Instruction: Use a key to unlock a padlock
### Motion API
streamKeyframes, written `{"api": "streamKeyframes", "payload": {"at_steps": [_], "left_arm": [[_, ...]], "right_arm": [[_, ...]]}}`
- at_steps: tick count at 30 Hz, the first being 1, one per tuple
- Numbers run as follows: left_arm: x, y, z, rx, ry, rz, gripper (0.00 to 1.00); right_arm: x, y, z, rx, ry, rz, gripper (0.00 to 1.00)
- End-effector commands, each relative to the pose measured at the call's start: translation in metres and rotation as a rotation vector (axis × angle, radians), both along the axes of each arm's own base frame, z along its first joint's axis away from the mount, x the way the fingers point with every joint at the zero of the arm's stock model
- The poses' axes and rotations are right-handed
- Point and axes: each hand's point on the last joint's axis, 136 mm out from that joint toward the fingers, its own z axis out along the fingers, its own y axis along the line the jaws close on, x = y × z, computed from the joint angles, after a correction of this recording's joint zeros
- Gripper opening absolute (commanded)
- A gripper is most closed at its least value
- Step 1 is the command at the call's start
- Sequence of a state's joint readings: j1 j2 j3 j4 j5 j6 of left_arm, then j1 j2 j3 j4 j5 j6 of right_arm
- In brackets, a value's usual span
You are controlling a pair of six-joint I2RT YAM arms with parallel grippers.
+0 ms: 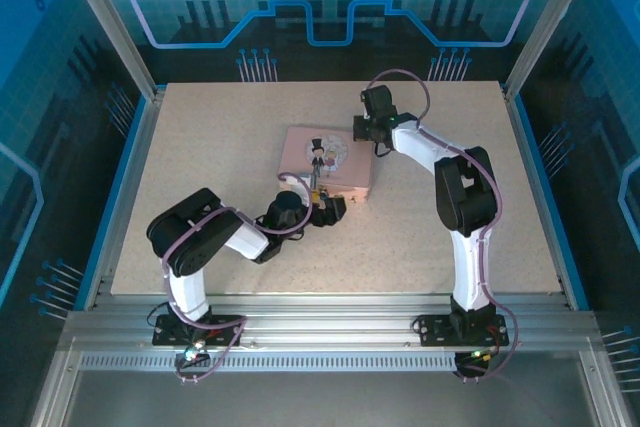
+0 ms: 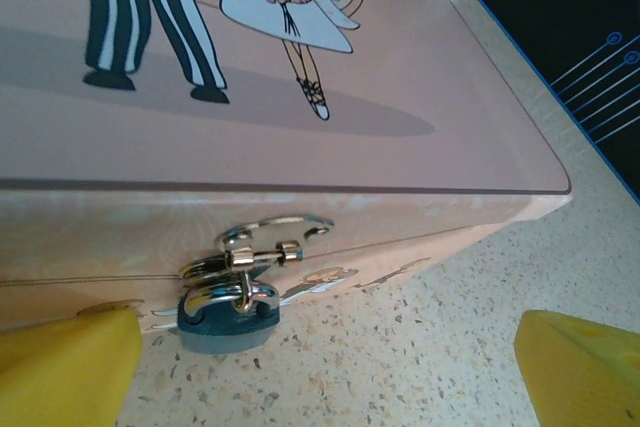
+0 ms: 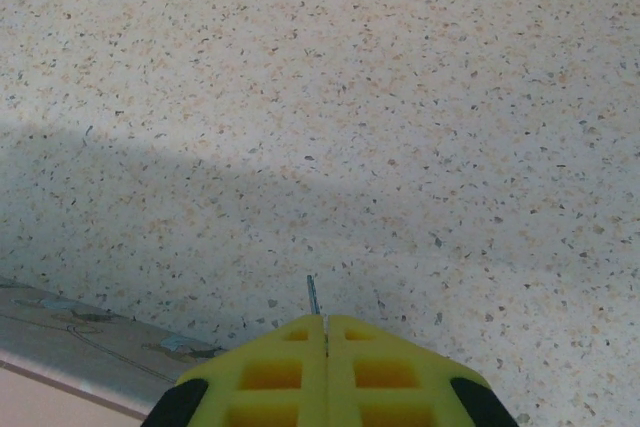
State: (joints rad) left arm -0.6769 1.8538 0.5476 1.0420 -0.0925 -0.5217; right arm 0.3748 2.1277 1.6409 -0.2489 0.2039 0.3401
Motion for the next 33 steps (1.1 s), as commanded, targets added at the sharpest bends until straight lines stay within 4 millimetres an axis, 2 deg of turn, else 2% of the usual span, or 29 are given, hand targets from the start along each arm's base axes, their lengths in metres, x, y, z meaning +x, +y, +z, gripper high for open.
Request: {"api": "streamKeyframes", "payload": {"at_steps": [1,7,13,19,23,33], "left_arm": [[0.010,-0.011,0.005,-0.019,-0.019,-0.021,0.97],[0.013,-0.018,0.004,-0.033,-0.026,-0.036,0.97],[0.014,-0.030,0.016,-0.084,-0.062,-0.087,0.97],[0.011,-0.032,0.029,-0.166,-0.089,-0.142,0.89],[0.011,-0.031,0.033,-0.190,-0.095,-0.160,0.87],[0.009,-0.031,0.039,-0.255,-0.096,-0.197,0.77]], "right_arm": [[-0.046,0.013,-0.051,-0.024,0.195,0.062,0.00],[-0.054,0.018,-0.057,-0.010,0.199,0.065,0.00],[-0.057,0.020,-0.060,-0.010,0.202,0.069,0.00],[-0.057,0.019,-0.055,-0.015,0.193,0.072,0.00],[-0.056,0.019,-0.051,-0.014,0.184,0.072,0.00],[-0.058,0.018,-0.046,-0.019,0.175,0.068,0.00]]}}
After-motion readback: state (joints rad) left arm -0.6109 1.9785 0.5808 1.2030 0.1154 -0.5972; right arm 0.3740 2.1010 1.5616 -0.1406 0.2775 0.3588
